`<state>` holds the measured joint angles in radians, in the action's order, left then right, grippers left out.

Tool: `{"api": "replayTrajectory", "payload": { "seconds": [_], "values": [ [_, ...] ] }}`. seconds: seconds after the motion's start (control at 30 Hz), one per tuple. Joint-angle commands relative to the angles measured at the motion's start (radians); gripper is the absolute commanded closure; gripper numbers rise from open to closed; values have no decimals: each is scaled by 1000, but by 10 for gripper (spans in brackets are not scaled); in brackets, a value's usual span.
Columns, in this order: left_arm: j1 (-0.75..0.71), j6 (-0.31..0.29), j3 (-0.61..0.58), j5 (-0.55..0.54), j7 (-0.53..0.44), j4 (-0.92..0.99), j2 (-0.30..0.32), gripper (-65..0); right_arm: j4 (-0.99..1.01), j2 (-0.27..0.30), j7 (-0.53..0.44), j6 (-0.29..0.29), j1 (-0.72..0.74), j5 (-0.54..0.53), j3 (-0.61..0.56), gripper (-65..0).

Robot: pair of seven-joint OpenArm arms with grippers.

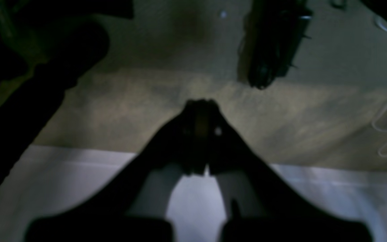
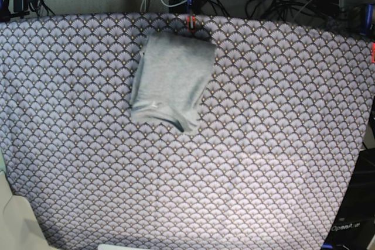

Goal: Fold the T-shirt properly

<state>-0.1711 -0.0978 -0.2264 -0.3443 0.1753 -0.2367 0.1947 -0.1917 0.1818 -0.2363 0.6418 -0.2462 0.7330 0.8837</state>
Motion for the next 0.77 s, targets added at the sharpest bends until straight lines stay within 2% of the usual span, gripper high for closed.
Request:
{"api": "replayTrajectory", "payload": {
  "seconds": [0.0,0.13,0.23,0.3,0.37,0.5,0.73],
  "values": [
    [20,0,0,-2,-29,44,-1,0,16,11,-16,-40,3,-2,-13,0],
    [114,0,2,-2,-156,224,-31,0,37,-6,-44,-211,21,-2,-54,0],
    [143,5,3,-8,-231,237,-42,0,37,-31,-70,-327,25,-2,-88,0],
    [163,8,6,-9,-254,237,-44,0,42,-34,-73,-394,46,-2,-110,0],
    [190,8,8,-11,-237,237,-57,0,80,-41,-71,-448,63,-2,-123,0],
    [224,10,3,-5,-221,237,-82,0,148,-44,-73,-483,117,-2,-123,0],
    [253,10,2,-8,-219,237,-85,0,151,-75,-71,-483,129,-2,-125,0]
  ]
}}
